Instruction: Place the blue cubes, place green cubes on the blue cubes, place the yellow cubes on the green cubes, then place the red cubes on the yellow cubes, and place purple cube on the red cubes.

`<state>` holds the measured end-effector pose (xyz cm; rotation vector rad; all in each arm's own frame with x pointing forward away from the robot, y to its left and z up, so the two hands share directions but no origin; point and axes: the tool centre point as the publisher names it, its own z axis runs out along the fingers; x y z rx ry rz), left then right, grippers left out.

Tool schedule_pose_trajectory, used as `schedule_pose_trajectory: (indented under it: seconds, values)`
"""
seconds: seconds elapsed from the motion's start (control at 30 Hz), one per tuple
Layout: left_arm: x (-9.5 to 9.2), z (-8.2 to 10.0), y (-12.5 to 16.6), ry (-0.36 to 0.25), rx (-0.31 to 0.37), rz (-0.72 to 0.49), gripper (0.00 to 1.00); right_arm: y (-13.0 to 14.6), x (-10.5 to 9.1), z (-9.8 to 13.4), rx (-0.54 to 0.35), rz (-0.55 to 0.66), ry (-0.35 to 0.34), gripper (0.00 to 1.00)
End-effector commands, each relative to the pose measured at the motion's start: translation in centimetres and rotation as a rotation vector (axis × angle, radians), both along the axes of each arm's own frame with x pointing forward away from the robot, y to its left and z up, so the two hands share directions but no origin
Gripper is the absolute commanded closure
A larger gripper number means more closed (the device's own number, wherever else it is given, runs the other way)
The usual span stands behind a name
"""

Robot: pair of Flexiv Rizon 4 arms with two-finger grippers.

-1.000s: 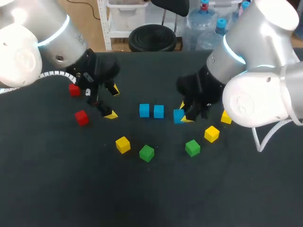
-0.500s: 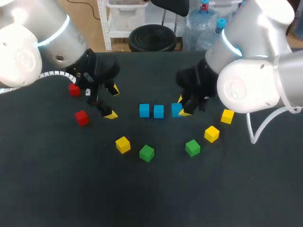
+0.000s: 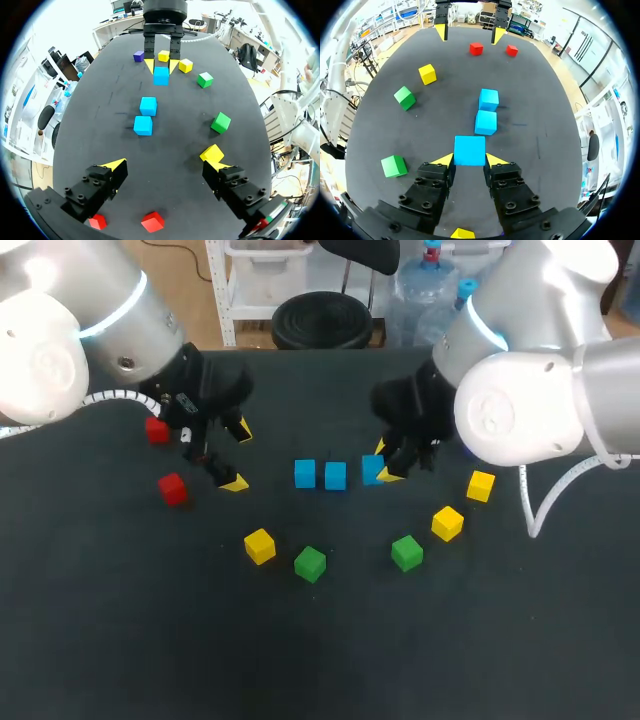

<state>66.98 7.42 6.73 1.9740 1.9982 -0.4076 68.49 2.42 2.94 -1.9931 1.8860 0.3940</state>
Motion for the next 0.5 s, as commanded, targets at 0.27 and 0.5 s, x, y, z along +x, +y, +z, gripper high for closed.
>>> schedule_pose_trajectory:
  seconds: [0.27, 0.5]
  values:
    - [0.0, 0.0, 0.1, 0.000, -0.002, -0.002, 0.00, 0.0, 0.3, -0.4, -0.008, 0.004, -0.011, 1.00]
    - [0.0, 0.0, 0.1, 0.000, -0.002, -0.002, 0.00, -0.1, 0.8, -1.3, -0.012, 0.002, -0.013, 1.00]
